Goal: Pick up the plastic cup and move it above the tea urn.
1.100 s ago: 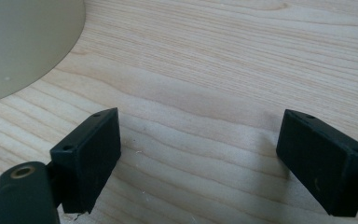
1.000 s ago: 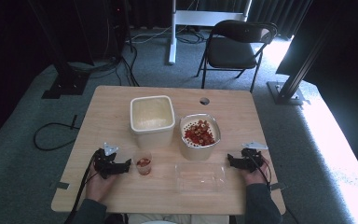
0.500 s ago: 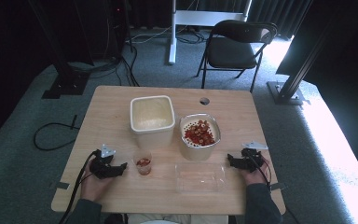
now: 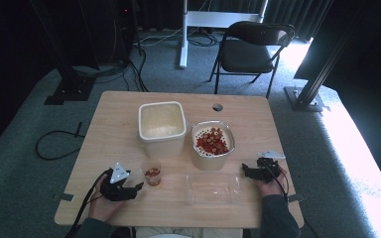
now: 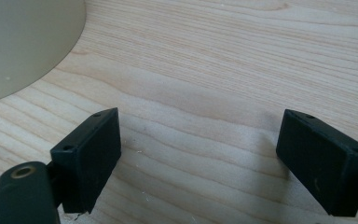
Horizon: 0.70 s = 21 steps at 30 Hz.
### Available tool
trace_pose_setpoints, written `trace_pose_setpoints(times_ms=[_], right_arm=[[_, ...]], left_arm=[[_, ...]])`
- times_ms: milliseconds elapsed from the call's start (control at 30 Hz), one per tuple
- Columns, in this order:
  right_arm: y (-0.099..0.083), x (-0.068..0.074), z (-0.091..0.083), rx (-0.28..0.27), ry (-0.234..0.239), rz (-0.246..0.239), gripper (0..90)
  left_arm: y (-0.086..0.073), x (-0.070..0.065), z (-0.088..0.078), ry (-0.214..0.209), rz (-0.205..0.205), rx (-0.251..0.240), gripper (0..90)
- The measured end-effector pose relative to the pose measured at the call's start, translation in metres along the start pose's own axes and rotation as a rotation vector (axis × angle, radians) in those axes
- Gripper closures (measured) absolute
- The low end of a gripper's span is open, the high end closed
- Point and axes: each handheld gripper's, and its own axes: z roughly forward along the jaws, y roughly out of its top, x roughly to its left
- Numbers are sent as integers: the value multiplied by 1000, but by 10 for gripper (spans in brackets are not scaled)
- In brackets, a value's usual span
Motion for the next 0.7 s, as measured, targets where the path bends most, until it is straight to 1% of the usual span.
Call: trace_pose_setpoints(times_ms=[33, 67, 100, 133, 167, 200, 233, 267, 300, 367, 400, 433, 467, 500, 533, 600, 633, 667, 700], right_arm=[[0, 0, 0, 0, -1, 0, 135], [0, 0, 0, 1, -2, 2, 138], [0, 1, -1, 9, -5, 4, 164], [2, 1, -5, 30, -12, 13, 243], [3, 2, -7, 41, -12, 18, 298], [3, 2, -11, 37, -5, 25, 323], [4, 1, -16, 16, 14, 39, 349], [5, 2, -23, -12, 46, 56, 363], [7, 3, -28, -28, 58, 63, 383], [10, 7, -41, -65, 86, 62, 413], [10, 7, -41, -65, 86, 62, 413], [11, 11, -47, -80, 107, 63, 413], [12, 21, -60, -108, 152, 52, 433], [12, 25, -64, -107, 170, 45, 434], [11, 29, -68, -109, 190, 38, 434], [9, 37, -72, -109, 235, 30, 437], [8, 42, -73, -106, 251, 22, 438], [8, 42, -73, -106, 251, 22, 438], [7, 50, -72, -91, 275, 5, 439]], left_arm=[[0, -1, 0, -16, -5, -5, 298], [0, -2, 0, -17, -5, -8, 298], [0, -2, 0, -17, -5, -10, 298], [0, -2, -1, -16, -6, -13, 298], [0, -1, -1, -13, -6, -15, 298], [0, -1, -2, -10, -7, -18, 298], [-1, -1, -2, -7, -9, -21, 298], [-1, 0, -2, -2, -6, -20, 297], [-1, 0, -1, 5, -6, -21, 297], [-3, 1, -1, 23, -7, -16, 297], [-3, 1, -1, 23, -7, -16, 298], [-3, 1, -1, 23, -7, -16, 298], [-4, 3, -2, 72, 0, -31, 300], [-4, 3, -2, 72, 0, -31, 303], [-5, 5, -4, 84, -10, -43, 314], [-5, 6, -4, 87, -13, -43, 316], [-6, 6, -4, 91, -18, -43, 317], [-6, 7, -4, 92, -17, -39, 317], [-6, 7, -3, 94, -17, -37, 317]])
